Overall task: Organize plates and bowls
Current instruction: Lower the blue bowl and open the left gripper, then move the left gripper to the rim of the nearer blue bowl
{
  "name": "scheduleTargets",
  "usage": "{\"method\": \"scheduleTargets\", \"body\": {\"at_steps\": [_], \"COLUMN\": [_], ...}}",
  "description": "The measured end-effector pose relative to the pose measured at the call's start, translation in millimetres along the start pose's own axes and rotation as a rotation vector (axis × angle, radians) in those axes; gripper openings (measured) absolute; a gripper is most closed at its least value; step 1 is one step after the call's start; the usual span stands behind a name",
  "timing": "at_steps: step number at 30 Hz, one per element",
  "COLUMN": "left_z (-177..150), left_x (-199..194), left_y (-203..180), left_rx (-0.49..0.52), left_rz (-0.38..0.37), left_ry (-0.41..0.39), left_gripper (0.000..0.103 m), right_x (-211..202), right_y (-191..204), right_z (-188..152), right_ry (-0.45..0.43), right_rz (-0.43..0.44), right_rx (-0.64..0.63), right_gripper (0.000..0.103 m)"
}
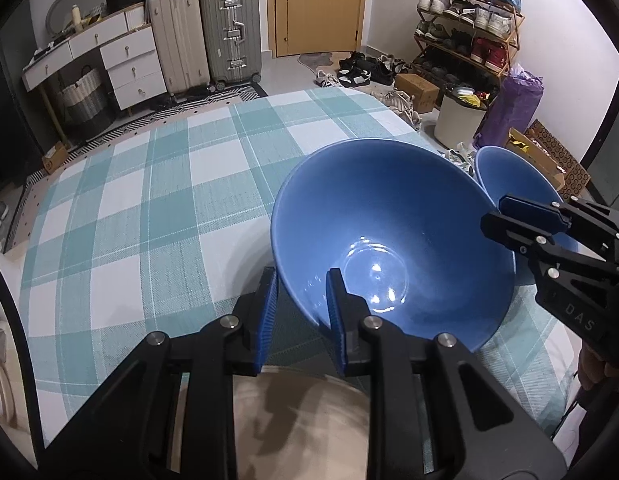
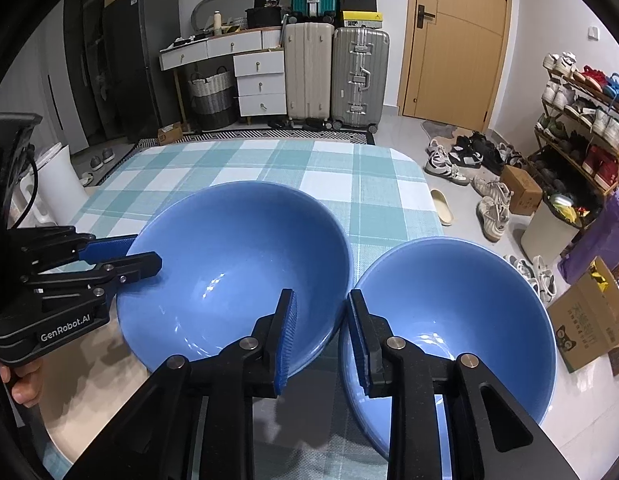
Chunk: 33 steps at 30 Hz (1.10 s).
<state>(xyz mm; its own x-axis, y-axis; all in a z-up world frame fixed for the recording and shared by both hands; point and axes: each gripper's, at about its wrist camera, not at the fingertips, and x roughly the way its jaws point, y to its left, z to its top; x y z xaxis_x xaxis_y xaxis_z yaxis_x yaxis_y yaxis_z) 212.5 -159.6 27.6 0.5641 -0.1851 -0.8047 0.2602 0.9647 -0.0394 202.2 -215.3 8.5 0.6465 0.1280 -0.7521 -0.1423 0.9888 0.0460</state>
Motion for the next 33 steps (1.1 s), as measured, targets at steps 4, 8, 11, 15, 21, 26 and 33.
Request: {"method": "scheduleTargets", "body": {"at_steps": [4, 8, 11, 15, 21, 26, 33], "left_z": [-2, -5, -8, -15, -27, -31, -33], "left_x": [-7, -20, -30, -38, -43, -44, -42], "left_y": [5, 3, -2, -15, -44, -63, -94], "left_rx": [-0.051, -0.084, -0.099, -0.125, -0.126, -0.136, -0.104], "left_rz": [-0.044, -0.062, -0.066, -0.106, -0.151, -0.173, -0.201], "left_ry": [0.008, 0.000, -0.015, -0.017, -0.014, -0.014, -0.002], "left_gripper": [0.036, 0.067, 0.080, 0.090, 0.102, 0.102, 0.102], "right_x": [-10, -30, -47, -75, -106, -120, -119], "right_y": [-7, -27, -45, -66, -99, -123, -140], "right_z": [0, -5, -9, -14, -22, -33, -51], "right_ry": [-0.032, -0.096, -0.131, -0.189, -0.253, -0.266, -0.240], "right_rz": [0.005, 0.050, 0.082, 0.010, -0.042, -0.053, -0.035], "right_rx": [0.035, 0.142, 0.214, 0.233, 0.272, 0.311, 0.339], "right_gripper": [0.042, 0.067, 0.086, 0.099, 0.102, 0.102, 0.102]}}
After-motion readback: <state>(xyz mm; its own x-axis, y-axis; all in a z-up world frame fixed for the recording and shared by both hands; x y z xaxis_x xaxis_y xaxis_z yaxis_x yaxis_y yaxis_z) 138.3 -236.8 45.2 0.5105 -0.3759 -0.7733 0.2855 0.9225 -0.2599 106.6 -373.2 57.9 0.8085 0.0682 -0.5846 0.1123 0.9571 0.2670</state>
